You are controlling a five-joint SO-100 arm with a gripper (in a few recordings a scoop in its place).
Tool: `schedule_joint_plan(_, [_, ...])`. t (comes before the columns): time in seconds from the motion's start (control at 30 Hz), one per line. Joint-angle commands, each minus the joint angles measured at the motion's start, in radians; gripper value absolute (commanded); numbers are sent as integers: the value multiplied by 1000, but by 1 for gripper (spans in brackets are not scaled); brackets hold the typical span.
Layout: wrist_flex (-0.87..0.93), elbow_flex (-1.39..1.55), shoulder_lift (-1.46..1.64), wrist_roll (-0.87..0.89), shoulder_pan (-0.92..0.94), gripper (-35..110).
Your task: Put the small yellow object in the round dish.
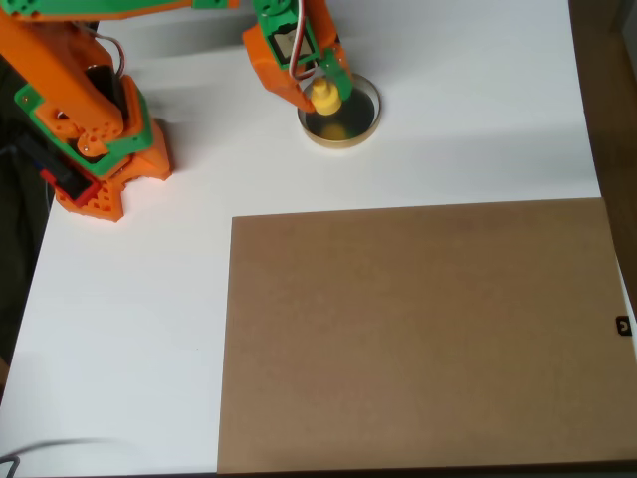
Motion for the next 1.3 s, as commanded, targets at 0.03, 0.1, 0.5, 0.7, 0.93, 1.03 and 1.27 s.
schedule_joint_plan(0.03, [5, -2, 75, -6, -26, 11])
schedule_joint_plan(0.1, [9, -6, 75, -8, -32, 12])
schedule_joint_plan(0.5, [81, -69, 117, -86, 46, 20])
schedule_joint_plan(0.7, [169, -115, 192, -196, 130, 21])
schedule_joint_plan(0.93, [262, -107, 357, -357, 367, 20])
schedule_joint_plan(1.03, [313, -107, 433, -449, 491, 20])
schedule_joint_plan(1.27, [368, -37, 572, -614, 741, 21])
